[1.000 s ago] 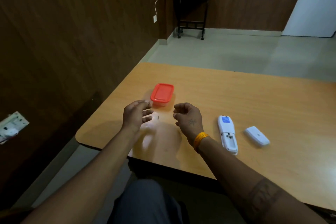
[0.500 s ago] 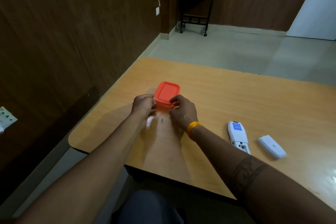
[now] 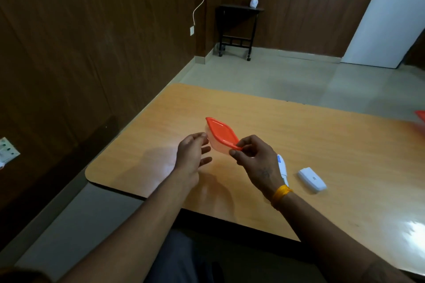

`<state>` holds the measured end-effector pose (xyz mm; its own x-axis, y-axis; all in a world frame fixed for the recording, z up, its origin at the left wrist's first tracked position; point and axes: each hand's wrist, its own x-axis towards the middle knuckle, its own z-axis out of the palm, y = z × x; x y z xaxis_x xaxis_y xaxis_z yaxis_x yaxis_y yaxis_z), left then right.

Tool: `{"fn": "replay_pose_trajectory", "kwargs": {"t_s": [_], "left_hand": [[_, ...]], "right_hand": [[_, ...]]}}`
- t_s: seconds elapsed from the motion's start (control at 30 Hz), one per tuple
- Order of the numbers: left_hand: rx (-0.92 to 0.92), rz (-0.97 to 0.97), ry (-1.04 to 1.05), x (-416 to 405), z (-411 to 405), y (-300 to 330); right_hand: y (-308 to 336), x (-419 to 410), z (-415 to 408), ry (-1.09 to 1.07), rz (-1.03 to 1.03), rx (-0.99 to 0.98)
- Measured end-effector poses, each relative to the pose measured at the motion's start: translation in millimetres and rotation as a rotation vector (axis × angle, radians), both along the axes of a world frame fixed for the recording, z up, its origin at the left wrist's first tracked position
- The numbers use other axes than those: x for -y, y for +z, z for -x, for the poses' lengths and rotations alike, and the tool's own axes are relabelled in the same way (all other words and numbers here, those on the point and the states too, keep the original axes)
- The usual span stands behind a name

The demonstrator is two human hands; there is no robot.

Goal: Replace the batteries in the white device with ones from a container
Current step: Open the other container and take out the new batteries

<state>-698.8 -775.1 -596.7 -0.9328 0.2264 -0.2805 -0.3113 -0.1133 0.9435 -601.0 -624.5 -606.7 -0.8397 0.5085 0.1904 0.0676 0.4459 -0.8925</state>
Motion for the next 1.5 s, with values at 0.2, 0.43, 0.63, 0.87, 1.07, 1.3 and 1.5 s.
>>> {"fn": "replay_pose_trajectory", "kwargs": {"t_s": [0.2,0.43,0.63,0.87,1.07,1.3,1.5], "left_hand": [[0.226,-0.195,-0.330,-9.7,-27.6,4.1],[0.163,-0.303,-0.320,-16.0,-48.8,2.0],[-0.216,-0.037,-0.176,-23.8,-62.5,-12.8],[-0.542,0.250,-0.181,-32.0,-78.0,-12.7],[-0.585,0.309,-0.151,-33.2,-74.0,-15.4],[-0.604,0.320,-0.096,-29.6,-69.1,-17.5],[-0.662,0.300,-0.113,-27.9,-66.8,-24.0]], "right_hand": [[13.7,-21.9,-54.8,0.121,0.164,-0.001],[5.0,-37.6,-76.3,0.099,0.235,-0.020],[1.8,-43.7,-81.1,-0.026,0.012,-0.053],[13.6,-20.6,-69.9,0.098,-0.287,-0.111],[10.5,-8.9,-54.0,0.075,-0.440,-0.182],[5.5,4.5,-43.7,0.009,-0.498,-0.225],[7.0,4.3,-32.6,-0.191,-0.487,-0.319]]}}
